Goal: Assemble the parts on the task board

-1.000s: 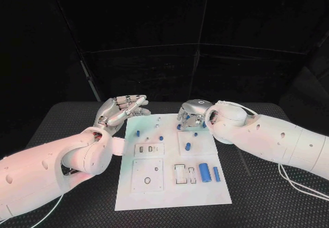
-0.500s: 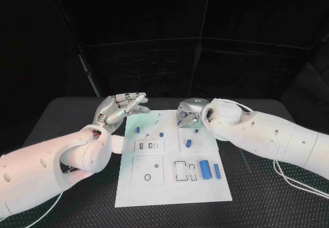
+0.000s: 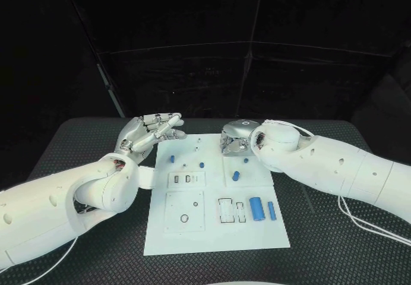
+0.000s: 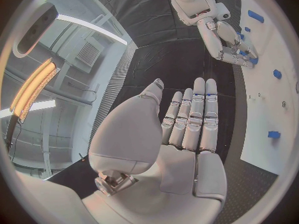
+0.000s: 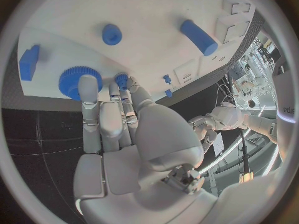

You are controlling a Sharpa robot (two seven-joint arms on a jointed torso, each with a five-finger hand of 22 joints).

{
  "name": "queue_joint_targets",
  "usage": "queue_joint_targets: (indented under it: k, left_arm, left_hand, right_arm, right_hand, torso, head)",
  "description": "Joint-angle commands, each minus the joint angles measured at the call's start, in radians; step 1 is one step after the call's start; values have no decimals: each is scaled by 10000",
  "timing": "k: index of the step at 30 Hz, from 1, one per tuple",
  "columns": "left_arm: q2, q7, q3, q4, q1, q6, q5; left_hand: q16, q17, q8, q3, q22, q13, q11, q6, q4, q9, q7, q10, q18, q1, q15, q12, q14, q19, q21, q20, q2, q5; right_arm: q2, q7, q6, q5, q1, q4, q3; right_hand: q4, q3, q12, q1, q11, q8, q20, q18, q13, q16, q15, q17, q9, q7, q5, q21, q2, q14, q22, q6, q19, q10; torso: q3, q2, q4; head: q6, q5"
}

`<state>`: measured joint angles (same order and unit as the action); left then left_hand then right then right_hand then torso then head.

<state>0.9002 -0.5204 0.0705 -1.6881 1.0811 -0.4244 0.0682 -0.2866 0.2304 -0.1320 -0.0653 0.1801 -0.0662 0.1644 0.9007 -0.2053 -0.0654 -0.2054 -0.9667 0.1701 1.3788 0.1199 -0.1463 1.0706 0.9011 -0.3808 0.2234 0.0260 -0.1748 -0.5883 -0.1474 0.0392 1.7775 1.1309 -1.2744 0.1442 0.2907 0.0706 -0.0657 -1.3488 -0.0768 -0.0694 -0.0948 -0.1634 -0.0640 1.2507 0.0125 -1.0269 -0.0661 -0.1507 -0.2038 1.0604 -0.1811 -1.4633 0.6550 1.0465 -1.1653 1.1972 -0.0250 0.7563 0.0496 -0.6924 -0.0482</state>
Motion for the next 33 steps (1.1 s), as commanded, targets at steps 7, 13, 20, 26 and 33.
queue_joint_targets:
  k: [7,13,20,26,33]
  left_arm:
    - [22,-2,12,-43,14,141,60]
    - [41,14,12,-40,14,144,60]
    - [67,20,13,-41,15,145,60]
    - [82,17,13,-46,15,155,60]
    - [70,13,14,-43,16,161,60]
  left_hand:
    - [77,13,61,56,-7,18,39,51,18,11,-27,-6,104,96,-6,82,-61,-13,25,45,-47,63]
    - [85,16,72,55,-8,19,42,47,25,11,-24,3,103,104,-3,95,-65,-16,26,48,-56,62]
    - [94,21,85,52,-9,20,44,43,36,12,-22,13,103,118,0,111,-69,-21,28,50,-66,61]
    - [116,34,118,51,-10,22,52,32,66,12,-25,36,103,150,6,148,-79,-32,31,57,-77,60]
    - [127,39,135,55,-11,23,57,24,81,12,-25,50,103,163,10,167,-85,-38,32,60,-76,61]
  right_arm:
    - [101,31,-226,109,7,139,-8]
    - [98,109,180,112,7,98,-8]
    - [-102,259,1564,44,4,-372,-5]
    - [-51,331,2298,-57,5,-476,-3]
    - [441,467,2741,-106,12,21,-2]
  right_hand:
    - [12,-502,13,-347,-8,-32,-7,120,-9,182,-36,-89,-9,23,22,492,-51,-307,611,223,-137,166]
    - [13,-959,10,-549,-19,-22,-3,140,-16,253,-44,-126,-7,-6,-63,699,29,-291,811,307,-120,218]
    - [-25,-2026,17,-415,-62,15,-40,166,-24,404,-90,-190,1,-59,-242,1072,494,-273,1147,402,-13,315]
    - [-41,-2887,16,-157,-74,21,-67,168,-29,486,-107,-203,0,-90,-262,1252,837,-261,1283,415,76,336]
    - [-100,-3943,12,227,-79,13,-81,162,-37,562,-111,-181,-6,-98,-224,1414,1226,-246,1383,456,154,373]
  torso:
    - [-2,30,16]
    - [-7,41,-17]
    - [-5,41,-7]
    - [-18,65,19]
    - [-11,96,19]
  head:
    - [-96,4]
    - [-99,24]
    - [-20,44]
    - [52,73]
    - [91,96]
